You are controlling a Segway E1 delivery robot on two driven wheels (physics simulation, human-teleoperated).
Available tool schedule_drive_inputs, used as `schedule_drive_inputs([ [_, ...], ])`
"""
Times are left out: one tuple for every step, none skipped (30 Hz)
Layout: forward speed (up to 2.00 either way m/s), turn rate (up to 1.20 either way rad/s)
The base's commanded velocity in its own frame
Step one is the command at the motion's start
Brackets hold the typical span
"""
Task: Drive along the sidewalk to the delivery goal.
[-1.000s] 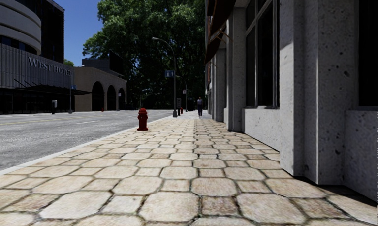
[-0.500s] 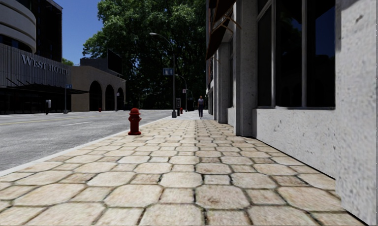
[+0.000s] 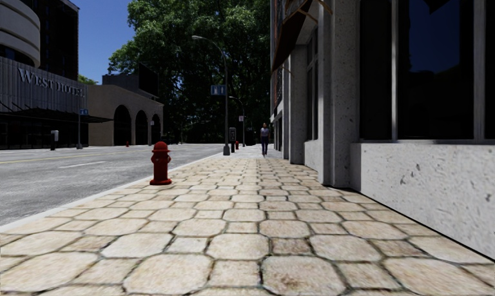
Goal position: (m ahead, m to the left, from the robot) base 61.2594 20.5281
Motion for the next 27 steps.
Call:
schedule_drive_inputs([
  [1.99, 0.0],
  [1.99, 0.0],
  [1.99, 0.0],
  [1.99, 0.0],
  [2.0, 0.0],
  [2.0, 0.0],
  [2.0, 0.0],
  [2.0, 0.0],
  [2.0, 0.0],
  [2.0, 0.0],
  [2.0, 0.0],
  [2.0, 0.0],
  [2.0, 0.0],
  [2.0, 0.0],
  [2.0, 0.0],
  [2.0, 0.0],
  [2.0, 0.0],
  [2.0, 0.0],
  [2.0, 0.0],
  [2.0, 0.0],
  [2.0, 0.0],
  [2.0, 0.0],
  [2.0, 0.0],
  [2.0, 0.0],
  [2.0, 0.0],
  [2.0, 0.0],
  [2.0, 0.0],
])
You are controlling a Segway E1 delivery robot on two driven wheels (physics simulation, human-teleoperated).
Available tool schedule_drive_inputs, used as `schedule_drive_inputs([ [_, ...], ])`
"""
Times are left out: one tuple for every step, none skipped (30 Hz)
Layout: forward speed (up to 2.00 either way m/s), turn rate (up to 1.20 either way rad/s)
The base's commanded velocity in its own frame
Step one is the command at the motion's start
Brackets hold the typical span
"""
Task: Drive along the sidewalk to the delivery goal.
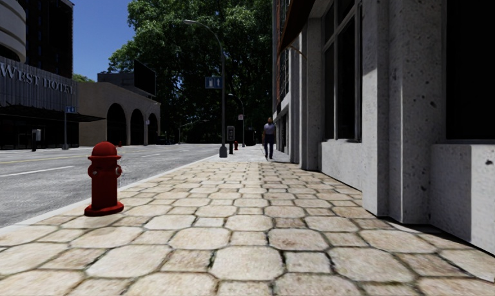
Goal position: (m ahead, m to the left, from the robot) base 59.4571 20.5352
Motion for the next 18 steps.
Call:
schedule_drive_inputs([
  [2.0, 0.0],
  [2.0, 0.0],
  [2.0, 0.0],
  [2.0, 0.0],
  [2.0, 0.0],
  [2.0, 0.0],
  [2.0, 0.0],
  [2.0, 0.0],
  [2.0, 0.0],
  [2.0, 0.0],
  [2.0, 0.05],
  [2.0, 0.05],
  [2.0, 0.18],
  [2.0, 0.27],
  [2.0, 0.31],
  [2.0, 0.31],
  [2.0, 0.34],
  [2.0, 0.38],
])
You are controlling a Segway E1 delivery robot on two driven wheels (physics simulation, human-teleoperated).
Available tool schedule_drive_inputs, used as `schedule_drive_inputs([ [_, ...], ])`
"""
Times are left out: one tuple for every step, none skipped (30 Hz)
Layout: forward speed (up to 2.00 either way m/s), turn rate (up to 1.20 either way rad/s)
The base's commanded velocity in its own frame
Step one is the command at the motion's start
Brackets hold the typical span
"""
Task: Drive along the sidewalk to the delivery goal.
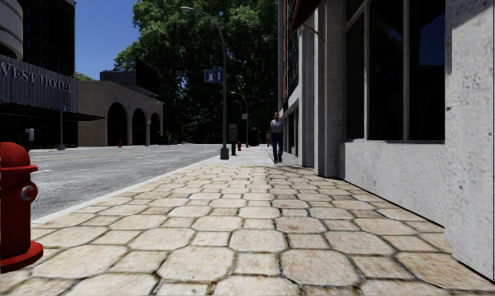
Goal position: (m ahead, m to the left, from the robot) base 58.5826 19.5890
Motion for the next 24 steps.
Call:
schedule_drive_inputs([
  [2.0, 0.38],
  [2.0, 0.4],
  [2.0, 0.4],
  [2.0, 0.4],
  [2.0, 0.4],
  [2.0, 0.41],
  [2.0, 0.41],
  [2.0, 0.41],
  [2.0, 0.41],
  [2.0, 0.41],
  [2.0, 0.41],
  [2.0, 0.41],
  [2.0, 0.41],
  [2.0, 0.33],
  [2.0, 0.33],
  [2.0, 0.16],
  [2.0, 0.0],
  [2.0, 0.0],
  [2.0, 0.0],
  [2.0, 0.0],
  [2.0, 0.0],
  [2.0, 0.0],
  [2.0, 0.0],
  [2.0, 0.0],
])
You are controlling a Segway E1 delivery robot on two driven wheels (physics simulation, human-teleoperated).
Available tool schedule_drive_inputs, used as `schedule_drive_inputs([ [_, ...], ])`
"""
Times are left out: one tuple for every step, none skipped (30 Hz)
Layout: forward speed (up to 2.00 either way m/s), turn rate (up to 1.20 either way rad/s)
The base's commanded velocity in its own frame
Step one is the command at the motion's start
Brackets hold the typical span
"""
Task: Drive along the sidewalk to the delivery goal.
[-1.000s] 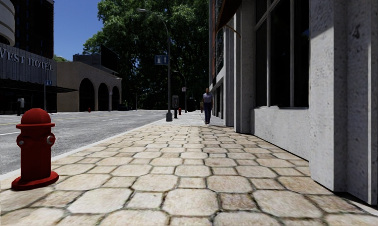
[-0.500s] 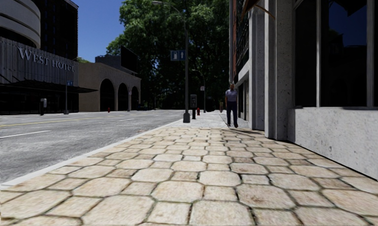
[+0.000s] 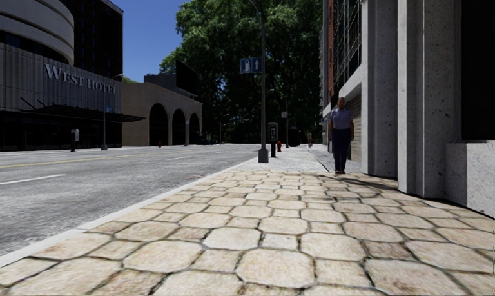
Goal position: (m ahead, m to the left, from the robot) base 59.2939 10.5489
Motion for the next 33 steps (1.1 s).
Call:
schedule_drive_inputs([
  [2.0, 0.0],
  [2.0, 0.0],
  [2.0, 0.0],
  [2.0, 0.0],
  [2.0, 0.0],
  [2.0, 0.0],
  [2.0, 0.0],
  [2.0, 0.0],
  [2.0, 0.0],
  [2.0, 0.0],
  [2.0, 0.0],
  [2.0, 0.0],
  [2.0, 0.0],
  [2.0, 0.0],
  [2.0, 0.0],
  [2.0, 0.0],
  [2.0, 0.0],
  [2.0, 0.0],
  [2.0, 0.0],
  [2.0, 0.0],
  [2.0, 0.0],
  [2.0, 0.0],
  [2.0, 0.0],
  [2.0, 0.0],
  [2.0, 0.0],
  [2.0, 0.0],
  [2.0, 0.0],
  [2.0, 0.0],
  [2.0, -0.12],
  [2.0, -0.2],
  [2.0, -0.2],
  [2.0, -0.26],
  [2.0, -0.31],
])
